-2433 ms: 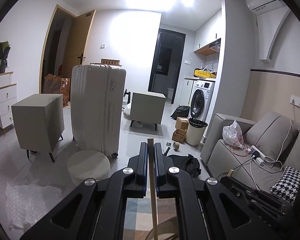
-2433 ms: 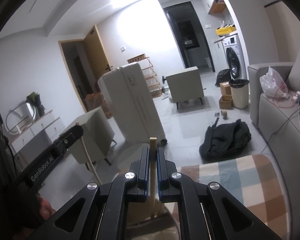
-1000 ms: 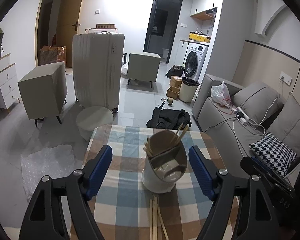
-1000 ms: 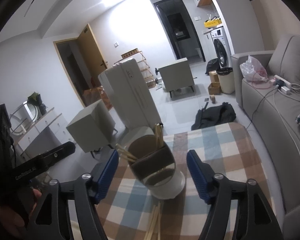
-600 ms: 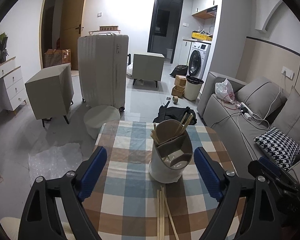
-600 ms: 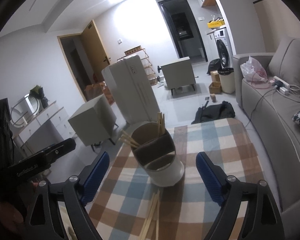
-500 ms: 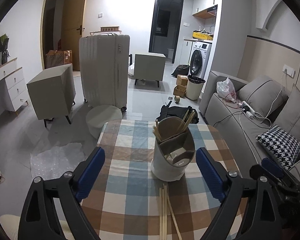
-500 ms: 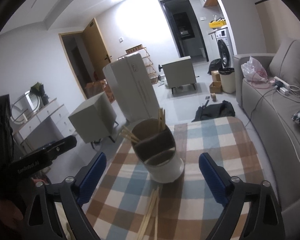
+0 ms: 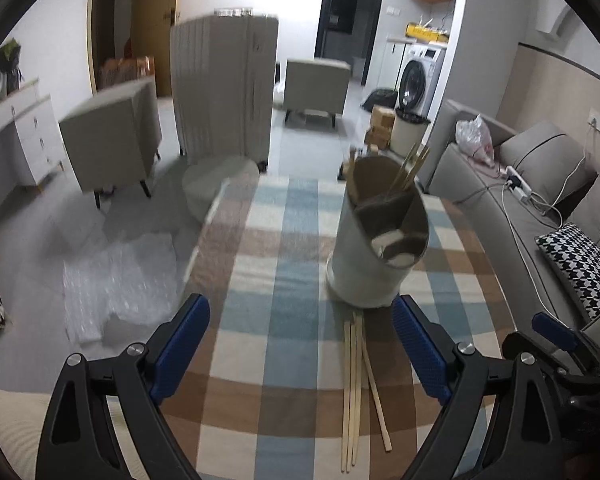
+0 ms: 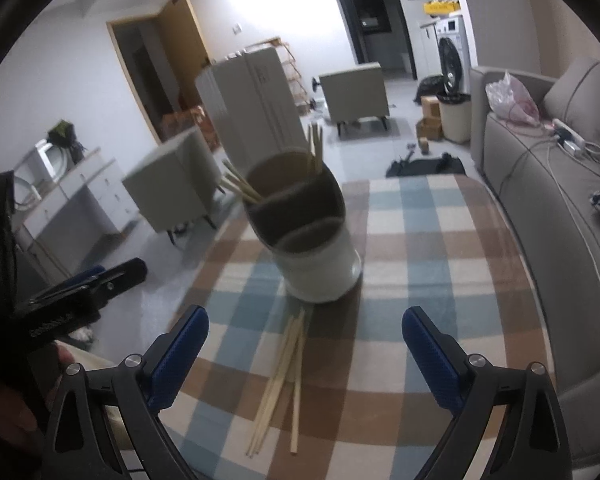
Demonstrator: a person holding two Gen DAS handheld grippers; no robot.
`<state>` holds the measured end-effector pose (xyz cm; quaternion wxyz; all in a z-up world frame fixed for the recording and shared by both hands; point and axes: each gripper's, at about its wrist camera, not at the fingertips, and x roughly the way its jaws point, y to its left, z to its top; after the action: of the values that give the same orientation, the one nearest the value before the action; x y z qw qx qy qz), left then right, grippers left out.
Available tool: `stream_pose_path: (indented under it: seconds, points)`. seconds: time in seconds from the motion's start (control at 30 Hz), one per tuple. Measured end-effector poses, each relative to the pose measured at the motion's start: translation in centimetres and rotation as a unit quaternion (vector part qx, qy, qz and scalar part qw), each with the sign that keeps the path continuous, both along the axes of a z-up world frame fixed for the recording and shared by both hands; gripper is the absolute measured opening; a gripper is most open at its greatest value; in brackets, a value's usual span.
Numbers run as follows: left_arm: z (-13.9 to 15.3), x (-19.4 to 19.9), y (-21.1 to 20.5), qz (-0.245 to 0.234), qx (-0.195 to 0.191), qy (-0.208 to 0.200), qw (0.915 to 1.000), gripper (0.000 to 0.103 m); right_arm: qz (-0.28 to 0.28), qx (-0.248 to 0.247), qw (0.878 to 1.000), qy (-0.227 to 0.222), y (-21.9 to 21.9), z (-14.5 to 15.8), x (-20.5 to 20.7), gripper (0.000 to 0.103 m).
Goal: Organize utensils
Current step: 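Withdraw both grippers and lower them toward the chopstick pile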
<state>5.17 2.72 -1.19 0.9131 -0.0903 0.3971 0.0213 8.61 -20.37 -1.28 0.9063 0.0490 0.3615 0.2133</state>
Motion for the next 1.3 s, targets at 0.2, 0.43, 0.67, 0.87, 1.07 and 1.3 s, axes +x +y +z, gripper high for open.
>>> stream_pose_path:
  seconds: [0.2,0.43,0.67,0.87,1.07,1.3]
  points:
    - [-1.6,0.5,0.4,0.005,-0.016,0.044,0.9989,0.09,0.012,-0.022,0.999,0.047,1.3,-2.7,1.2,0.093]
    - [-3.3,2.1,2.3,0.041,-0.031,0.092,0.9944,0.09,0.04,-0.088,0.987,0.125,3.5,-7.1,2.5,0.066]
    - [-4.4,3.7,4.4,0.08,-0.071,0.122,0.9868,0.09,0.079,-0.147,0.969,0.184,6.3,-11.0,4.5,0.051]
    - [-5.0,4.7,5.9,0.096,-0.106,0.135,0.9804,0.09,0.118,-0.196,0.954,0.195,8.9,-12.9,5.4,0.038]
    - [-5.7,5.1,7.4,0.114,-0.126,0.151,0.9739,0.09,0.119,-0.24,0.944,0.192,10.3,-14.0,6.3,0.023]
    - [-6.3,5.2,8.4,0.13,-0.146,0.165,0.9667,0.09,0.129,-0.251,0.94,0.193,10.0,-13.6,5.7,0.006]
